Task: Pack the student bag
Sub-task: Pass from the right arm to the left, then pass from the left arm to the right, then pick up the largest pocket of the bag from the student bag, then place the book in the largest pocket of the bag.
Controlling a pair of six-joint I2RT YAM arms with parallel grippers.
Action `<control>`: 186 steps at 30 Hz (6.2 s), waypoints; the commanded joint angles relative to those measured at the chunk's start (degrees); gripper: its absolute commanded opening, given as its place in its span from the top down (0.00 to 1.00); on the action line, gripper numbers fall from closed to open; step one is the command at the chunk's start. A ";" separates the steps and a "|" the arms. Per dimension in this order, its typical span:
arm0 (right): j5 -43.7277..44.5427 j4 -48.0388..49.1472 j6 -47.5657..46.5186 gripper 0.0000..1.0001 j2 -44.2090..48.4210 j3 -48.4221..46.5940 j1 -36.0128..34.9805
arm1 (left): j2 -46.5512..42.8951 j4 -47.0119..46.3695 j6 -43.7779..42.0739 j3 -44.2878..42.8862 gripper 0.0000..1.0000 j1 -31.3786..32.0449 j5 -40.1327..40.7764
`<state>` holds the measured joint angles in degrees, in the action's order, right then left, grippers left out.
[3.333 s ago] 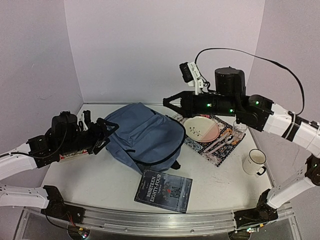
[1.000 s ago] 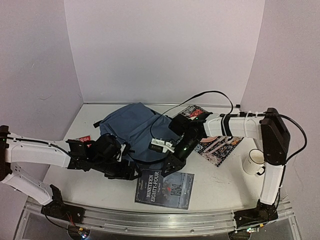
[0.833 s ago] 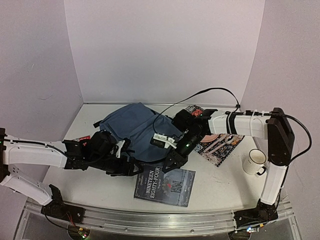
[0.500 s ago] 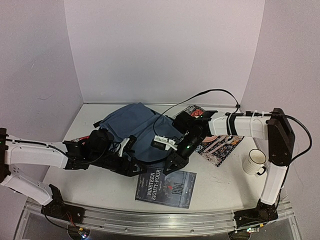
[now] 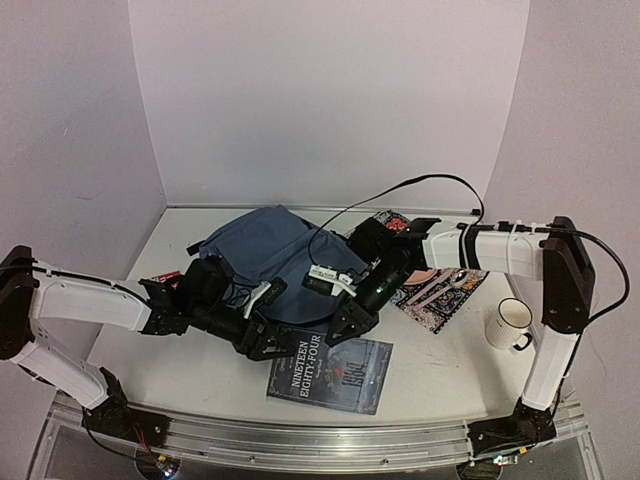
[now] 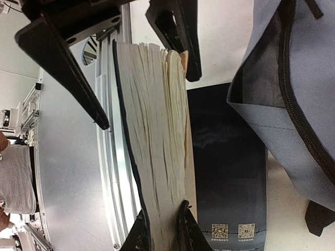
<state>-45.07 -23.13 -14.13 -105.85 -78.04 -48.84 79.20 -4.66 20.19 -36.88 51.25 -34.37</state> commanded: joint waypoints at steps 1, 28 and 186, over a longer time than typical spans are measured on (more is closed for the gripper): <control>-6.63 -0.92 -0.27 1.00 3.91 -1.01 -0.19 | 2.65 -3.36 -4.49 -4.44 0.33 -0.44 -9.41; -0.87 4.20 14.54 0.27 16.07 -10.30 4.81 | -13.81 18.90 -1.50 -26.06 1.00 -3.69 -0.74; 29.92 87.17 89.68 1.00 34.30 45.34 16.62 | 27.67 46.18 -5.28 -75.98 1.00 5.72 61.43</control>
<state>-13.98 42.58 68.88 -66.96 -27.82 -28.94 111.90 41.16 13.63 -106.65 56.66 31.20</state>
